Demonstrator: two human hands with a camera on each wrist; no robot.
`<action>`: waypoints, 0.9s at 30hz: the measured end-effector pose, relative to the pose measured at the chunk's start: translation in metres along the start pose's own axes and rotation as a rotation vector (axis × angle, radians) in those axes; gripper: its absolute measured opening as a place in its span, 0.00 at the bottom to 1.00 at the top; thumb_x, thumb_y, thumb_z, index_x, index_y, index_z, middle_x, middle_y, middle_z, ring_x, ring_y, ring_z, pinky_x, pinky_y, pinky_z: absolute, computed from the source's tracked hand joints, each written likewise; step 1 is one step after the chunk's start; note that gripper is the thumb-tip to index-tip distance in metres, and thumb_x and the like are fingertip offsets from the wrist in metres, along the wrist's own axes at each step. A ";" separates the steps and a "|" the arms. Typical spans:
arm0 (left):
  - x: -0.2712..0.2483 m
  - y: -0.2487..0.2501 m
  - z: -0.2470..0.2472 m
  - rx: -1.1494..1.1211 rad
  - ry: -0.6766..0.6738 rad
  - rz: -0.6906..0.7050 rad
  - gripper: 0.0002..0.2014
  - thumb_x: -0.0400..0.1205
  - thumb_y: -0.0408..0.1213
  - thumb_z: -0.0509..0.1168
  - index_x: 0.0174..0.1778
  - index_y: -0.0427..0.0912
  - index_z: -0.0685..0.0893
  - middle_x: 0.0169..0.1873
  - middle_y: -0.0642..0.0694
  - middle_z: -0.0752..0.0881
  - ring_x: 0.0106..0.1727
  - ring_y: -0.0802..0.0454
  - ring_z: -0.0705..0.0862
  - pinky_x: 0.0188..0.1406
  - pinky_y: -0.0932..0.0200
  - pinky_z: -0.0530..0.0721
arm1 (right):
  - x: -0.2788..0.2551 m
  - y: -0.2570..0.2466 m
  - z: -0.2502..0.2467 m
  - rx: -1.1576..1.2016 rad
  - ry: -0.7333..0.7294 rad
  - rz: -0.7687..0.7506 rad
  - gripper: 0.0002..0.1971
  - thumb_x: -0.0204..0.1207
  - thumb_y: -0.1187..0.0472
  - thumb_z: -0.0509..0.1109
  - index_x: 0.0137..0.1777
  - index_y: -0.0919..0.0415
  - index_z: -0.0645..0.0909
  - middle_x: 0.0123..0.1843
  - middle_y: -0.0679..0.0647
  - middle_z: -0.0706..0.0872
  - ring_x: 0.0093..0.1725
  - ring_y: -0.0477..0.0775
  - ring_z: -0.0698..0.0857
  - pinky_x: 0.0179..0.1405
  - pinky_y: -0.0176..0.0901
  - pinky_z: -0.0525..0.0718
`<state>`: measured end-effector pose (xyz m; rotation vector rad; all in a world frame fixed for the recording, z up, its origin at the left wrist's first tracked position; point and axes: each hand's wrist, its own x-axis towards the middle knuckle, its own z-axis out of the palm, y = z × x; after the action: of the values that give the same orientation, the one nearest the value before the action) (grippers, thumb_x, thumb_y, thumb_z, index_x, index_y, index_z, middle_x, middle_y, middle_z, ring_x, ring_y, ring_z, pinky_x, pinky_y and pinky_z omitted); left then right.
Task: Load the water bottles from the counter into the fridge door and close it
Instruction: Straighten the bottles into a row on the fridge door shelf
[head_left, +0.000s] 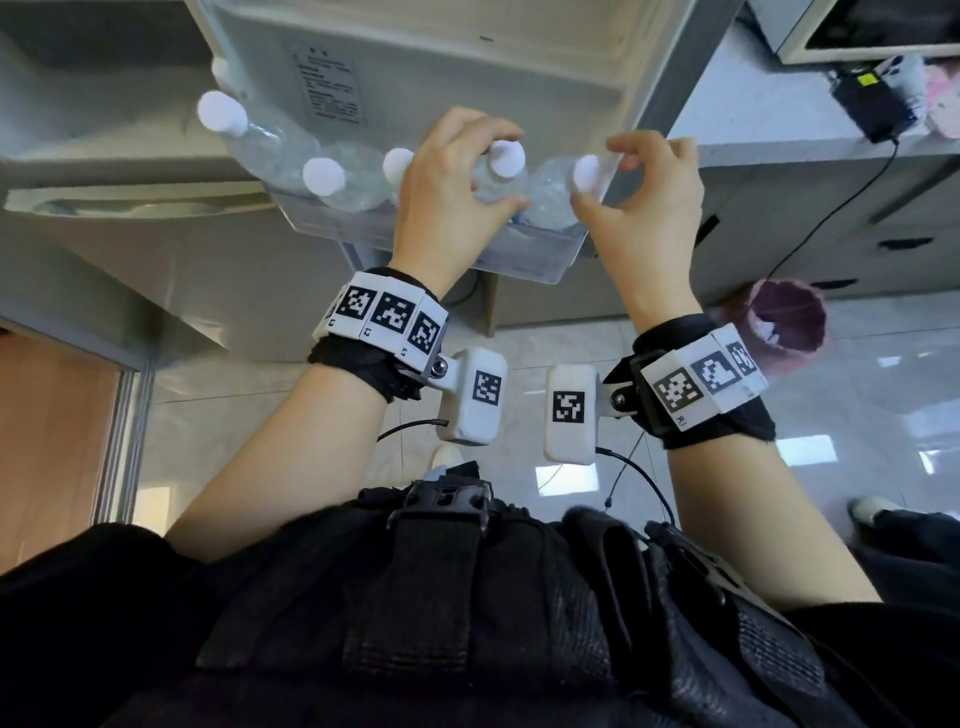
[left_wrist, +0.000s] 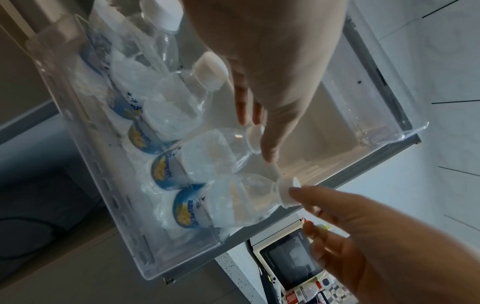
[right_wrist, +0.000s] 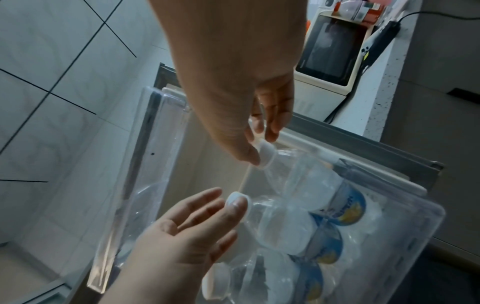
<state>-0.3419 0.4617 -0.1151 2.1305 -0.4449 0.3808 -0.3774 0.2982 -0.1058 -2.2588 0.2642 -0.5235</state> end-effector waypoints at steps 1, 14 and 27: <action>0.005 -0.001 0.002 0.023 -0.023 -0.008 0.22 0.64 0.33 0.79 0.54 0.41 0.85 0.53 0.43 0.82 0.52 0.50 0.81 0.46 0.56 0.85 | 0.001 0.004 0.001 -0.017 -0.035 0.021 0.18 0.70 0.60 0.73 0.60 0.59 0.79 0.52 0.50 0.73 0.46 0.43 0.73 0.36 0.32 0.64; 0.075 -0.015 0.001 0.018 0.018 -0.005 0.13 0.66 0.29 0.72 0.46 0.40 0.87 0.45 0.42 0.87 0.45 0.50 0.85 0.49 0.52 0.84 | 0.055 -0.005 0.034 0.117 -0.030 0.064 0.19 0.62 0.61 0.81 0.52 0.60 0.83 0.41 0.51 0.84 0.33 0.38 0.79 0.33 0.18 0.75; 0.098 -0.036 -0.010 -0.087 0.087 -0.073 0.13 0.72 0.37 0.75 0.50 0.38 0.85 0.48 0.43 0.87 0.47 0.54 0.84 0.50 0.68 0.84 | 0.070 -0.016 0.058 0.257 0.275 0.022 0.20 0.68 0.68 0.73 0.61 0.64 0.76 0.59 0.60 0.75 0.40 0.34 0.83 0.43 0.29 0.85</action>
<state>-0.2396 0.4725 -0.0935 2.0314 -0.3269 0.4029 -0.2886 0.3226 -0.1093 -1.9323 0.3389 -0.8099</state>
